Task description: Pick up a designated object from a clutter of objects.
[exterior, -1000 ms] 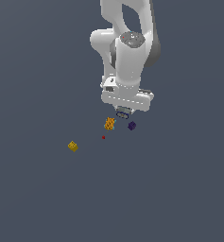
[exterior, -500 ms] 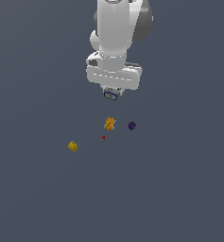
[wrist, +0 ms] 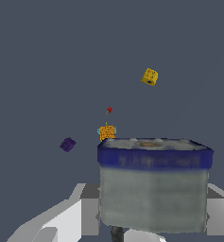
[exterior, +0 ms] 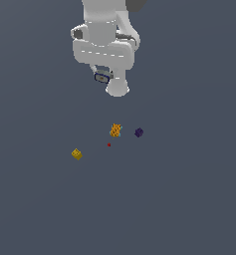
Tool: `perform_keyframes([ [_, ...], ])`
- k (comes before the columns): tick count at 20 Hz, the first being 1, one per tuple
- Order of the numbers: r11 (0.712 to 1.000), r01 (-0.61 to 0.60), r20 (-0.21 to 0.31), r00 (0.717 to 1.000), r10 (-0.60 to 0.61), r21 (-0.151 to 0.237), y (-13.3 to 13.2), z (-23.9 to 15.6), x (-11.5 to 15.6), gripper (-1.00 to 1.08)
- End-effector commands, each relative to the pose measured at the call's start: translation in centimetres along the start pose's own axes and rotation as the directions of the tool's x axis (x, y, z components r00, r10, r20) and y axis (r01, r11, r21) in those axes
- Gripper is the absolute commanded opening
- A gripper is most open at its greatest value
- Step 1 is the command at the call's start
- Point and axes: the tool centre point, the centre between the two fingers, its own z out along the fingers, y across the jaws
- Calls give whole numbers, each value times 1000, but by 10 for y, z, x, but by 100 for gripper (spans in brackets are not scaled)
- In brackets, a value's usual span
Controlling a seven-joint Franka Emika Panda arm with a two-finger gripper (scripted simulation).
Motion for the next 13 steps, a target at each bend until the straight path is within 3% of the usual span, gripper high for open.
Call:
perform_keyframes([
  [1, 1000, 0, 1, 1000, 0, -1, 12, -16, -3, -100],
  [13, 1000, 0, 0, 1000, 0, -3, 36, -49, -6, -100],
])
